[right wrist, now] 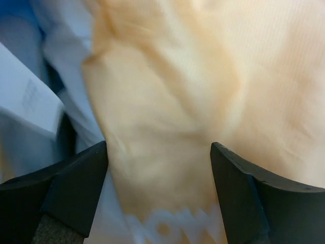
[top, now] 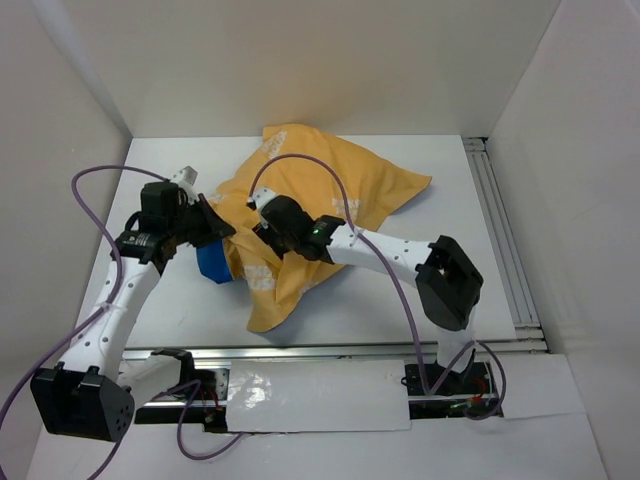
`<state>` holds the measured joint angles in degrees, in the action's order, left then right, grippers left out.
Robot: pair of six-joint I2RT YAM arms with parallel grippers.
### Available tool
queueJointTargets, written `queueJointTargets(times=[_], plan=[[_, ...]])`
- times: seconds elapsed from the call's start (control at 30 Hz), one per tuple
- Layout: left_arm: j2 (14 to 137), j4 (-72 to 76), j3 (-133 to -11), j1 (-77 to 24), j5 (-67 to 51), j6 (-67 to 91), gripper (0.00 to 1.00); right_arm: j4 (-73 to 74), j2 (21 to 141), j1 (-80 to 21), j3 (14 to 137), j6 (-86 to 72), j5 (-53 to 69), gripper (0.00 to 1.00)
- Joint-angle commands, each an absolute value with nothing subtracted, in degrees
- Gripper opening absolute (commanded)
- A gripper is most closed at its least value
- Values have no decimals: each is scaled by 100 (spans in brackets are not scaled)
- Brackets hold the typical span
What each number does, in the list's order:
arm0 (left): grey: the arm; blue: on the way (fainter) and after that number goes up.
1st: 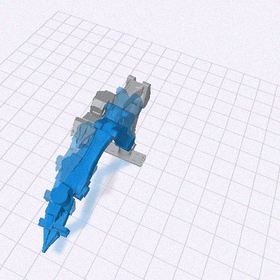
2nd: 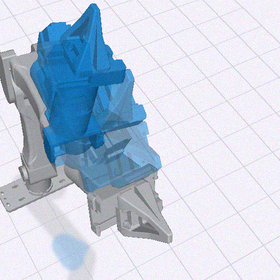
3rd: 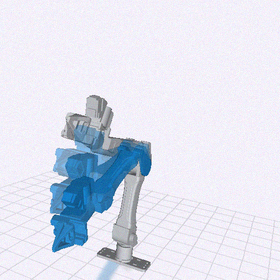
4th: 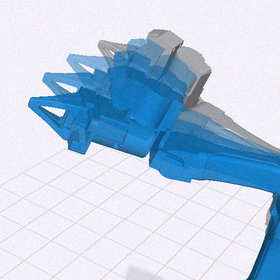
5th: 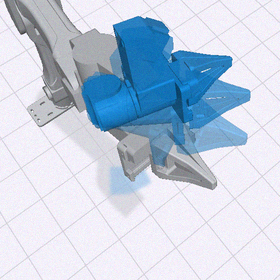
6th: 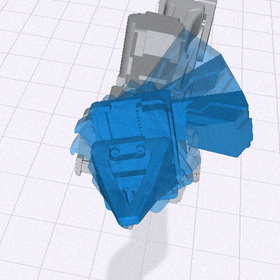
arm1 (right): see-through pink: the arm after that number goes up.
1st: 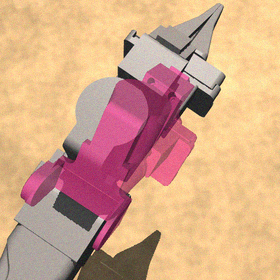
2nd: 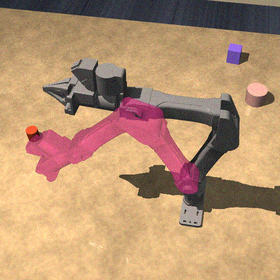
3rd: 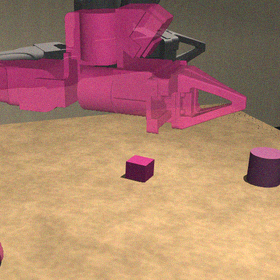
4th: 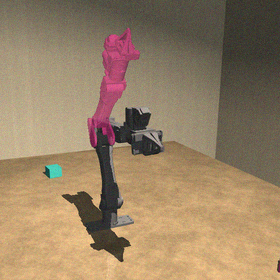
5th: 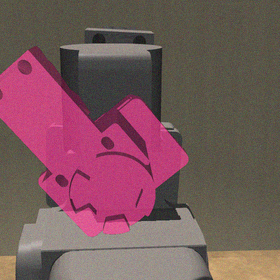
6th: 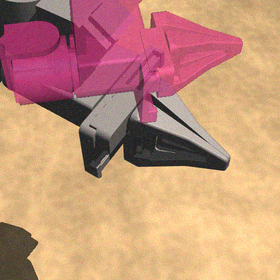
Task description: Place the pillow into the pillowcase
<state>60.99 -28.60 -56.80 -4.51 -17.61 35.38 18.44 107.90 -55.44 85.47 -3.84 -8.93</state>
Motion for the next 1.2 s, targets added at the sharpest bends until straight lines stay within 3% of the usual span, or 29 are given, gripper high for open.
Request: queueJointTargets(times=[0.0, 0.2, 0.23, 0.3, 0.57, 0.6, 0.63, 0.67, 0.7, 0.73, 0.83, 0.9, 0.93, 0.97, 1.0, 1.1, 1.13, 1.17], plan=[[6196, -3154, -5633, -396, -487, 3752, 0, 1941, 9941, -5511, 8561, -527, -1272, 87], [5862, -3270, -5634, -396, -9, 3955, 0, 1521, 9361, -5511, 8210, -485, -1636, 87], [5784, -3270, -5634, -396, -9, 3955, 0, 1468, 9308, -5511, 8157, -431, -1583, 82], [5783, -3270, -5634, -396, -226, 3955, 0, 1284, 9185, -5511, 8069, -344, -1407, 80], [5783, -3198, -5221, -448, -484, 3963, 0, 1476, 9894, -5511, 8120, -18, -1186, 85], [5870, -3286, -5160, -448, -379, 4016, 6, 1651, 10001, -5511, 8199, -18, -1343, 85], [5923, -3418, -5211, -448, -178, 4078, 36, 1731, 10089, -5511, 8278, -165, -1658, 85], [5993, -3767, -5290, -448, -54, 4078, 57, 1792, 10229, -5511, 8331, -167, -1792, 85], [6125, -3944, -5387, -448, 95, 4165, 85, 1845, 10230, -5511, 8384, -167, -1889, 85], [6187, -4103, -5597, -448, 227, 4227, 100, 1924, 10291, -5511, 8385, -228, -1951, 85], [6249, -4324, -5800, -448, 544, 4280, 100, 1977, 10292, -5511, 8245, -369, -2100, 85], [6249, -4324, -5801, -448, 598, 4333, 100, 1978, 10222, -5511, 8174, -431, -2048, 52], [6327, -4168, -5853, -448, 598, 4333, 100, 1978, 10074, -5511, 8113, -526, -2048, 25], [6450, -4166, -5854, -448, 545, 4281, 100, 1978, 10003, -5511, 8112, -527, -1935, 7], [6521, -4166, -5906, -448, 545, 4280, 100, 1925, 9837, -5511, 8112, -527, -1864, 0], [6645, -4070, -5985, -500, 221, 4211, 95, 1732, 9555, -5511, 8112, -387, -1416, 0], [6645, -4000, -5985, -501, 124, 4210, 83, 1601, 9371, -5511, 8112, -335, -1258, 0], [6645, -3816, -5890, -501, 36, 4132, 78, 1600, 9282, -5511, 8112, -334, -1100, 0]])
